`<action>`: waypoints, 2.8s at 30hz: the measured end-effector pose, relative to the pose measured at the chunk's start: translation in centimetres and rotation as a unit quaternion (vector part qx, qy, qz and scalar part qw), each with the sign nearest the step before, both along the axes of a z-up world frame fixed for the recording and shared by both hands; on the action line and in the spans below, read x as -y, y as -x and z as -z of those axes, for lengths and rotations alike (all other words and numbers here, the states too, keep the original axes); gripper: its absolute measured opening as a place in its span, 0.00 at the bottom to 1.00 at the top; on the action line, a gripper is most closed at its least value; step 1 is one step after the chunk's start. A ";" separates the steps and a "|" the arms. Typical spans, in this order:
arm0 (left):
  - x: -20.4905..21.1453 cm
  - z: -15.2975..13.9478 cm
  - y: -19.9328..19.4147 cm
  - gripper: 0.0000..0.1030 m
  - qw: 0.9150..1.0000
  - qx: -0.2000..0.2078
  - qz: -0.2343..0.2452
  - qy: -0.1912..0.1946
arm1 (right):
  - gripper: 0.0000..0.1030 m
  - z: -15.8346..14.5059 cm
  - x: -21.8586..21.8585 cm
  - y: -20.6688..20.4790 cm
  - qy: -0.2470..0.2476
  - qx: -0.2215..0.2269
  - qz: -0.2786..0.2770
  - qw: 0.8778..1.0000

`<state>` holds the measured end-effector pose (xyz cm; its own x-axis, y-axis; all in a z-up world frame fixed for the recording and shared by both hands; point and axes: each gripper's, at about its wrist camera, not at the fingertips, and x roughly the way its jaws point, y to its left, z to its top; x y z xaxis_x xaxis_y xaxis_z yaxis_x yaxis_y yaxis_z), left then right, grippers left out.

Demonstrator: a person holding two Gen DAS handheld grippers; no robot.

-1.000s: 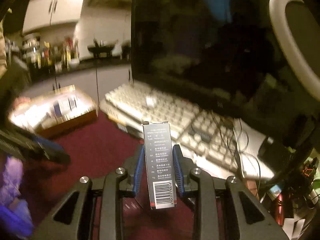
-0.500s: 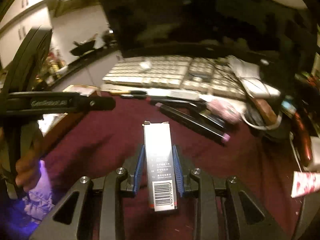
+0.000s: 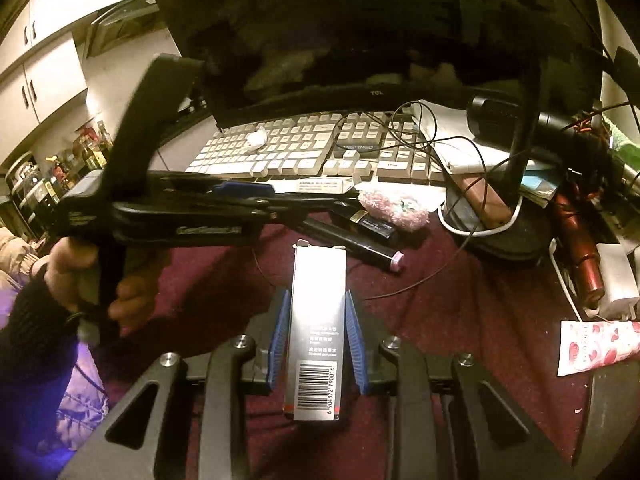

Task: Organize objects
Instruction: 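Grasp a black marker with the left tool while the right tool holds the barcode box, then carry the black marker and barcode box over the white tray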

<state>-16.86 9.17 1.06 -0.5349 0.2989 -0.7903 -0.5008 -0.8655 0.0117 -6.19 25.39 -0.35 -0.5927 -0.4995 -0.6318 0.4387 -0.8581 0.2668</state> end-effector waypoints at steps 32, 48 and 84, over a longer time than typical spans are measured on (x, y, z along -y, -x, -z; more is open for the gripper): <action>-0.7 2.2 1.2 0.40 0.991 0.117 0.059 0.035 | 0.27 -0.8 -3.9 -0.4 -0.005 0.001 0.061 0.998; -1.6 0.7 -2.2 0.14 0.996 0.074 -0.025 0.042 | 0.27 0.1 -2.8 -0.3 -0.041 0.026 0.073 0.996; 32.4 -6.2 -17.9 0.14 0.875 0.012 -0.415 -0.249 | 0.25 -5.0 22.8 -1.9 0.056 0.018 -0.202 0.978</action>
